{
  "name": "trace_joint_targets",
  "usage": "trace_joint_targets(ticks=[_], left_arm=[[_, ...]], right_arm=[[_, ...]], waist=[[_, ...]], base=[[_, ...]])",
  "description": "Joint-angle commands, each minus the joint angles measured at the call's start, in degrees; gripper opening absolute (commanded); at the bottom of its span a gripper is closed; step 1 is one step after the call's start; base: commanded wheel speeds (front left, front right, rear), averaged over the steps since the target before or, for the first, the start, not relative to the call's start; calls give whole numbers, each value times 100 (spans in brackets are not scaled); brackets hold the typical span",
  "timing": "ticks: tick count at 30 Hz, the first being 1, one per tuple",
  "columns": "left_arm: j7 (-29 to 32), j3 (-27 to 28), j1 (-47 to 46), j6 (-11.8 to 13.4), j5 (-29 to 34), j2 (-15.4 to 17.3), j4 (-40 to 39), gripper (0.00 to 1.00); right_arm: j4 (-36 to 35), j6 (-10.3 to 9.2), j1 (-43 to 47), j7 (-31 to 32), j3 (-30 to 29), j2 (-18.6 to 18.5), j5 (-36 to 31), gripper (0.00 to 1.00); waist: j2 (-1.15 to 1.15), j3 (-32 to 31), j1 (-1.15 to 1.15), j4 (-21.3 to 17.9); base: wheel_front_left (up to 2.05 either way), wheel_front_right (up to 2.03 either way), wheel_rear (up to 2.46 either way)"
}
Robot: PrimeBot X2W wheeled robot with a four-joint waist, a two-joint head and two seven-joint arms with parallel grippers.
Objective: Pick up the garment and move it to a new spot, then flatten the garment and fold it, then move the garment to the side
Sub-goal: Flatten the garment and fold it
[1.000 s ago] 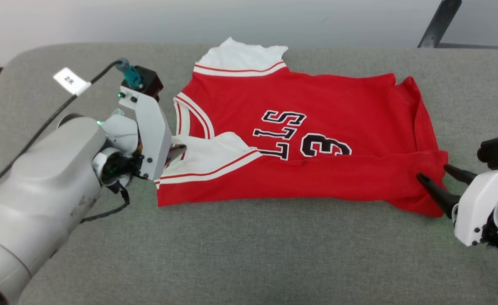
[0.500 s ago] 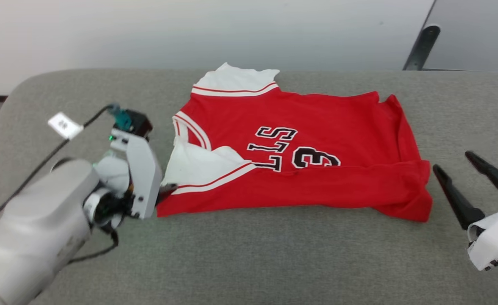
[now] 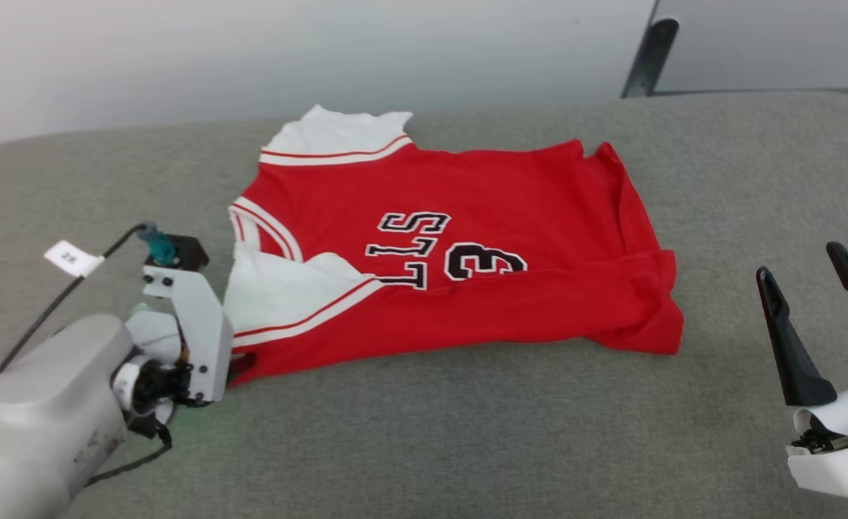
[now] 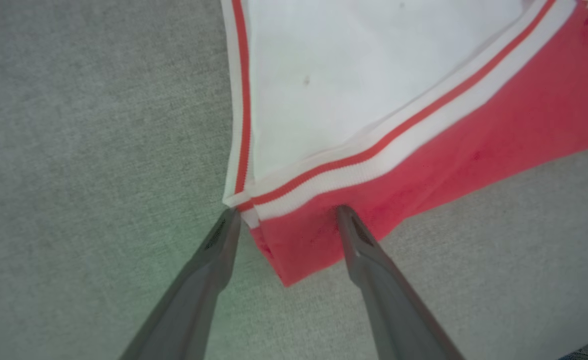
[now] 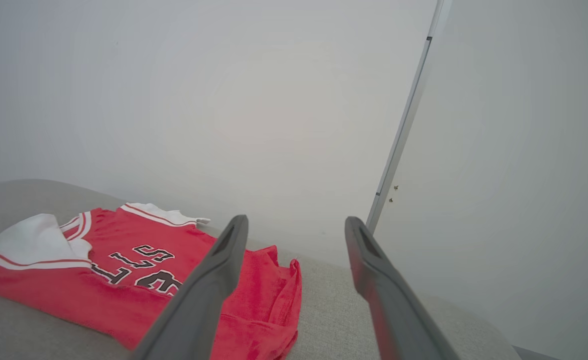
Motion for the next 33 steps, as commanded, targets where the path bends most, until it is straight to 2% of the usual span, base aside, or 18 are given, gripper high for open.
trace_joint_targets(ticks=[1, 9, 10, 11, 12, 13, 14, 19, 22, 29, 33], left_arm=[[-19, 22, 18, -28, 7, -21, 116, 100], [101, 56, 100, -128, -209, -317, 872, 100], [146, 76, 122, -141, -257, -362, 968, 89], [203, 84, 144, -173, -306, -403, 1032, 59], [258, 92, 163, -199, -342, -449, 1094, 46], [300, 100, 174, -222, -378, -484, 1154, 27], [367, 82, 180, -225, -389, -515, 1195, 0], [409, 77, 79, -319, -361, -590, 1367, 0], [422, 61, 8, -364, -318, -617, 1420, 0], [321, 63, -142, -474, -245, -801, 1489, 0], [280, 55, -243, -536, -215, -980, 1527, 0]], right_arm=[[-81, -5, 95, 26, -43, 50, -23, 100], [-430, -4, 189, 74, -156, 231, 24, 100], [-453, -5, 199, 82, -164, 222, 27, 100], [-476, -4, 204, 74, -173, 223, 28, 100], [-492, -5, 213, 84, -187, 248, 63, 100], [-511, -4, 220, 92, -197, 249, 57, 100], [-528, -5, 216, 94, -206, 243, 61, 100], [-523, -5, 183, 296, -194, 234, 320, 100], [-421, -4, 32, 710, -183, 163, 554, 100], [302, -5, -649, 2899, 93, -77, 1266, 100], [740, -2, -1213, 4031, 264, -179, 1396, 100]], waist=[[0, 128, 0, -137], [0, 320, 0, -263], [0, 335, 0, -267], [0, 349, 0, -266], [0, 362, 0, -265], [0, 372, 0, -262], [0, 380, 0, -255], [0, 390, 0, -186], [0, 392, 0, -121], [0, 467, 0, 29], [0, 548, 0, 149]], base=[[0, 0, 0], [0, 0, 0], [0, 0, 0], [0, 0, 0], [0, 0, 0], [0, 0, 0], [0, 0, 0], [0, 0, 0], [0, 0, 0], [0, 0, 0], [0, 0, 0]])
